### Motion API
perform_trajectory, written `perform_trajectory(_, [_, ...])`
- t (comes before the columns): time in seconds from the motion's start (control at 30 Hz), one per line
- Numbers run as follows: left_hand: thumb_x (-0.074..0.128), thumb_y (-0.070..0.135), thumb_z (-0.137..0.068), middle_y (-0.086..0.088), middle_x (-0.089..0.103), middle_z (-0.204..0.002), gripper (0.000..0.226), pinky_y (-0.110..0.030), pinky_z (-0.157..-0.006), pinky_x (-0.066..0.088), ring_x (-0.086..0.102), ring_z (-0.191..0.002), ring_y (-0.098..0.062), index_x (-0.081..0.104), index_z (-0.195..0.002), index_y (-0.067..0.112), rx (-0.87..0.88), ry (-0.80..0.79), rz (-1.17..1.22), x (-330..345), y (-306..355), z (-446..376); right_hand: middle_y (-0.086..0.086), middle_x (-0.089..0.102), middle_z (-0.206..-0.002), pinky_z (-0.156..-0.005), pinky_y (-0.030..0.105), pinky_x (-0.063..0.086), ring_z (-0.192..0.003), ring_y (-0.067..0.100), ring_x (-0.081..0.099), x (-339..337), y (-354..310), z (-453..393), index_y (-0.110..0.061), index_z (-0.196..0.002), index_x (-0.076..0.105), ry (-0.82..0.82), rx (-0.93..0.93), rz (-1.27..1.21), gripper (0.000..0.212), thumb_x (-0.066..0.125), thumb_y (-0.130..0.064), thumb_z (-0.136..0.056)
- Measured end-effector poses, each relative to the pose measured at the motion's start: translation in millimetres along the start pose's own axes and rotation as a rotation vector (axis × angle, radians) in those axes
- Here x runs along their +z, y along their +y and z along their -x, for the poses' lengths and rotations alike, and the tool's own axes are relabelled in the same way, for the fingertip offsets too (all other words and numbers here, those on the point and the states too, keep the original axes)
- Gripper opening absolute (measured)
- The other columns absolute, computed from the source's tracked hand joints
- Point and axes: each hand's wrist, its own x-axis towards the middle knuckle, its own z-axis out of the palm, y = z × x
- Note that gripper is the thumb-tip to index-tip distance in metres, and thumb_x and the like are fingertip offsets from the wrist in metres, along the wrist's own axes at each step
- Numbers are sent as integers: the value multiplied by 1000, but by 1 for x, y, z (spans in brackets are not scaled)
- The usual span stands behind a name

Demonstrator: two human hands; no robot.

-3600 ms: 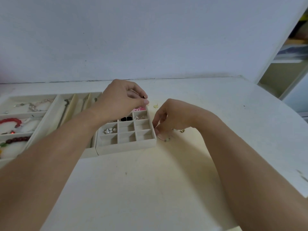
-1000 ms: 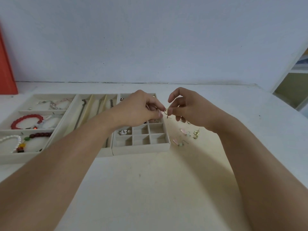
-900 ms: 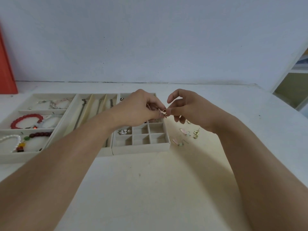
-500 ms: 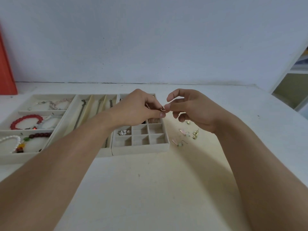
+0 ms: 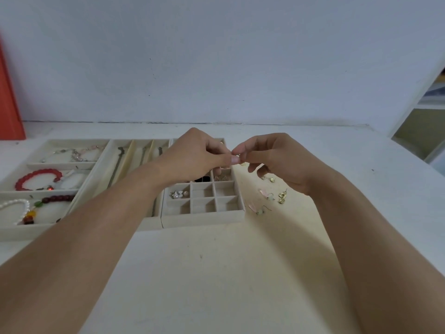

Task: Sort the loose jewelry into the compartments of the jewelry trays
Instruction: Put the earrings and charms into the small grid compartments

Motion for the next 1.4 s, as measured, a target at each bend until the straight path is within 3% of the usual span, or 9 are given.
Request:
perform_trajectory(0.1, [79, 49, -80, 1, 75, -72, 14, -48, -95, 53, 71, -102, -33, 80, -74, 36, -21, 19, 19, 0, -2, -1, -4, 77, -94, -63, 22, 48, -73, 7, 64, 1, -1, 2, -25, -94, 80, -25, -67, 63, 14, 75, -14, -88])
perform_trajectory(0.2, [79, 53, -78, 0, 76, -75, 18, -51, -102, 49, 70, -107, -26, 81, -74, 36, -24, 26, 46, -2, -3, -1, -13, 77, -90, -45, 15, 38, -59, 7, 54, 6, -3, 3, -29, -88, 78, 25, -129, 146, 14, 85, -20, -80])
perform_trajectory(0.3, [78, 56, -78, -3, 75, -73, 21, -53, -95, 54, 68, -78, -15, 82, -76, 35, -25, 7, 77, -2, -3, -1, -23, 71, -77, -44, 12, 36, -60, 15, 54, 16, -1, 0, -31, -78, 76, 165, -196, 277, 12, 88, -28, -76])
perform_trajectory(0.43, [72, 53, -85, 5, 75, -70, 26, -28, -78, 59, 66, -66, -2, 83, -78, 30, -48, -40, 77, -4, -6, -3, -31, 65, -71, -49, 7, 39, -66, 3, 60, 22, 4, -5, -37, -76, 73, 224, -219, 380, 16, 80, -25, -84])
perform_trajectory(0.6, [64, 40, -96, 6, 74, -67, 29, -4, -56, 44, 64, -60, 8, 80, -78, 25, -62, -105, 36, -8, -5, -2, -19, 66, -81, -57, 8, 37, -74, 1, 61, 25, 7, -6, -32, -85, 75, 222, -231, 449, 4, 79, -32, -86])
perform_trajectory(0.8, [70, 36, -93, 5, 78, -80, 19, -35, -80, 59, 72, -72, -7, 82, -87, 22, -67, 22, -15, -36, -10, -5, -14, 68, -90, -71, 16, 42, -85, 6, 60, 33, 7, -5, -29, -85, 77, 97, -256, 493, 3, 77, -28, -88])
perform_trajectory(1.0, [74, 18, -90, 9, 78, -83, 11, -15, -71, 55, 72, -73, -2, 80, -97, 23, -44, 142, 0, -47, -16, -5, -16, 62, -81, -72, 21, 40, -79, 4, 52, 57, 5, -5, -26, -89, 79, -26, -328, 649, 5, 75, -23, -89])
perform_trajectory(1.17, [73, 16, -90, 8, 77, -81, 15, -28, -85, 60, 73, -74, -6, 79, -103, 23, -22, 148, 17, -46, -12, -3, -16, 57, -80, -67, 27, 40, -76, 5, 51, 71, 4, -8, -29, -95, 80, -67, -305, 806, 10, 71, -29, -92])
perform_trajectory(1.4, [73, 16, -90, 4, 77, -81, 15, -40, -90, 59, 73, -73, -6, 78, -103, 20, -10, 161, 30, -48, -6, 0, -5, 67, -71, -64, 29, 46, -74, 12, 59, 81, 1, -16, -32, -86, 80, -21, -174, 848, 7, 73, -34, -88])
